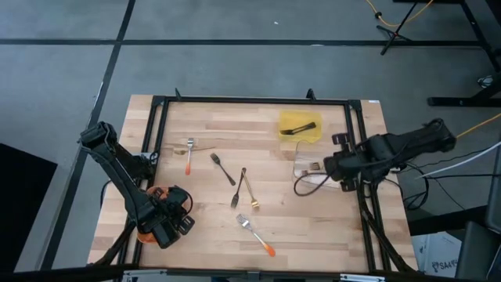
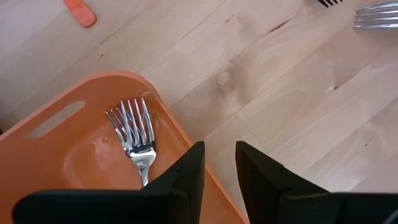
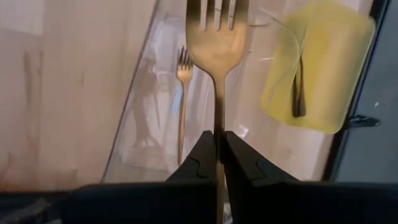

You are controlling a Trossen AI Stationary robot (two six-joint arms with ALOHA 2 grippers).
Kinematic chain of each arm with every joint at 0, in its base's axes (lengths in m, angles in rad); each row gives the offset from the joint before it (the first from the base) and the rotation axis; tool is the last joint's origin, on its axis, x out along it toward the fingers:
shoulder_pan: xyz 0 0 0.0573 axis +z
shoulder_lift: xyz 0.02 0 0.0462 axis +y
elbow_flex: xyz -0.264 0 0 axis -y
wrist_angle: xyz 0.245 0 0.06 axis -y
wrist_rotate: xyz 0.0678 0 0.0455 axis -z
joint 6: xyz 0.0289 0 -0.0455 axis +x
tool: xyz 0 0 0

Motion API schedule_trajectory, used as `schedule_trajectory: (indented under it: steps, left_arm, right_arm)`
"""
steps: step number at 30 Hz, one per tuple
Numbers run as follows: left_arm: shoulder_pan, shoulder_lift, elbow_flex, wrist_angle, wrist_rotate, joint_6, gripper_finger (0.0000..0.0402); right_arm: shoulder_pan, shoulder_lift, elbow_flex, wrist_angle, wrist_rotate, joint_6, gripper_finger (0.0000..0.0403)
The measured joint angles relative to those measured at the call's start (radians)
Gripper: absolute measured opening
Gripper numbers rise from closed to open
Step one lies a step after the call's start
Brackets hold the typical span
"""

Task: Sort silverware by color (type)
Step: Put the gold fork into the transparent bin

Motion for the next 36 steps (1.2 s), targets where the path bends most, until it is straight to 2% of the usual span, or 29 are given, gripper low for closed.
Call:
schedule_trajectory:
  steps: [7,18,26,36]
  left_arm:
    - [0.000,0.000,0.000,0.001,-0.001,0.000,0.0085]
    - [0.000,0.000,0.000,0.002,-0.037,0.000,0.0085]
    - [0.000,0.000,0.000,0.011,-0.043,0.000,0.0085]
    - [0.000,0.000,0.000,0.013,-0.043,0.002,0.0085]
  right_arm:
    - [-0.109,-0.080,-0.214,0.183,-0.089,-0.061,0.0001]
    - [-0.245,-0.086,-0.519,0.425,-0.184,-0.176,0.0001]
    - [-0.325,-0.072,-0.514,0.529,-0.201,-0.252,0.0001]
    - [-0.423,-0.068,-0.514,0.530,-0.218,-0.252,0.0001]
